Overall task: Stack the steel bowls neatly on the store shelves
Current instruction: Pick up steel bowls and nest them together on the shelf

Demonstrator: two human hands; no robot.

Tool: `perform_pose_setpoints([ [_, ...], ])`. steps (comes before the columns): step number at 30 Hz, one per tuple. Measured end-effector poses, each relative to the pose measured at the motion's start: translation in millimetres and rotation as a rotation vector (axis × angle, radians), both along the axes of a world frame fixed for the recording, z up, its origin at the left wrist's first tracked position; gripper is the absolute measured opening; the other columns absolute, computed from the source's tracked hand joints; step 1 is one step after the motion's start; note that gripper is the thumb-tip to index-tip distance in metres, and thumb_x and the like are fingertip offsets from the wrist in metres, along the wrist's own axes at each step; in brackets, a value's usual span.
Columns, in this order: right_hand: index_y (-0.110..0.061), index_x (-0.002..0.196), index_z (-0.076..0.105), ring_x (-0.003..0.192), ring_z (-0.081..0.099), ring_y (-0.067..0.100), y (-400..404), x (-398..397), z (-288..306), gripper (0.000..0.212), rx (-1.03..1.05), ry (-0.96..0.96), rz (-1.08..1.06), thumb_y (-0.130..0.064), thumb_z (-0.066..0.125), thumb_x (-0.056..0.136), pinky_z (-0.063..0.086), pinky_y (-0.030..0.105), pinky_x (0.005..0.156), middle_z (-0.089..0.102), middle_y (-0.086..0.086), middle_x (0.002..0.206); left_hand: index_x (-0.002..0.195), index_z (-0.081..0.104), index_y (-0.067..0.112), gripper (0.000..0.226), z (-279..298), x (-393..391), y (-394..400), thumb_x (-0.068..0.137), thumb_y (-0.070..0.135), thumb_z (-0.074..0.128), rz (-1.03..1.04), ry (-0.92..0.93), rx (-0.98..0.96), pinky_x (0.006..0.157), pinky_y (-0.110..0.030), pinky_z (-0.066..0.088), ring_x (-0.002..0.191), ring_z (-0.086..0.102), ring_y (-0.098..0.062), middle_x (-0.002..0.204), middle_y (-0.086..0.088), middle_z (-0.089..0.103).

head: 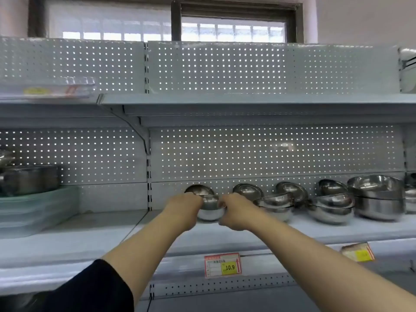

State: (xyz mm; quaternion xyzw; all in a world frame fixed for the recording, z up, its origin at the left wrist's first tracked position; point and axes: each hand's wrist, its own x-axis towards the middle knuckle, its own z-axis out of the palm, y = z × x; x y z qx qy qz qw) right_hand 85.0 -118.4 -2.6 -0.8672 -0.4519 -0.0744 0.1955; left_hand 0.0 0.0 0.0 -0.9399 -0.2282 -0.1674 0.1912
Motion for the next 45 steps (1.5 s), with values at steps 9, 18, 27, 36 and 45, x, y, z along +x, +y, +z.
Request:
perform_pose_setpoints([
  [9,-0.02,0.127,0.046,0.115,0.051,0.025,59.5,70.8,0.5,0.056,-0.02,0.08,-0.078,-0.039,0.066,0.079,0.044,0.029,0.091,0.044,0.007,0.129,0.118,0.053,0.01,0.036,-2.1,54.4,71.4,0.085,0.023,0.058,0.109,-0.037,-0.4,0.075,-0.027,0.042,0.109,0.057,-0.026,0.121,-0.008,0.058],
  [18,-0.016,0.071,0.064,0.066,0.052,0.011,73.3,108.6,-17.1,0.017,-0.019,0.165,0.043,-0.031,0.072,0.077,0.037,0.018,0.052,0.057,-0.004,0.069,0.104,0.061,0.01,0.03,-34.4,90.4,107.7,0.084,0.032,0.057,0.024,-0.235,-0.589,0.08,-0.031,0.05,0.102,0.061,-0.028,0.108,-0.012,0.065],
  [27,-0.011,0.1,0.067,0.094,0.064,0.02,112.1,72.0,3.5,0.033,0.291,0.242,0.179,-0.035,0.073,0.077,0.049,0.028,0.076,0.069,0.005,0.1,0.091,0.065,0.025,0.015,-20.7,62.3,160.6,0.079,0.03,0.06,0.168,-0.629,-0.585,0.063,-0.021,0.038,0.072,0.054,-0.019,0.071,0.006,0.057],
  [36,-0.019,0.066,0.051,0.065,0.048,0.015,207.4,40.6,2.4,0.026,0.218,0.25,0.236,-0.031,0.066,0.084,0.033,0.018,0.048,0.053,-0.002,0.072,0.086,0.063,0.015,0.01,-15.1,36.3,223.4,0.081,0.022,0.059,0.439,-0.635,-0.624,0.064,-0.025,0.039,0.078,0.059,-0.025,0.088,-0.006,0.067],
  [45,-0.022,0.058,0.046,0.067,0.05,0.017,222.7,53.9,-22.4,0.035,0.221,0.266,0.198,-0.034,0.068,0.082,0.037,0.022,0.053,0.053,-0.003,0.067,0.109,0.063,0.012,0.03,-40.9,44.2,238.8,0.083,0.026,0.061,0.365,-0.65,-0.753,0.071,-0.024,0.043,0.092,0.061,-0.025,0.109,-0.01,0.067],
])
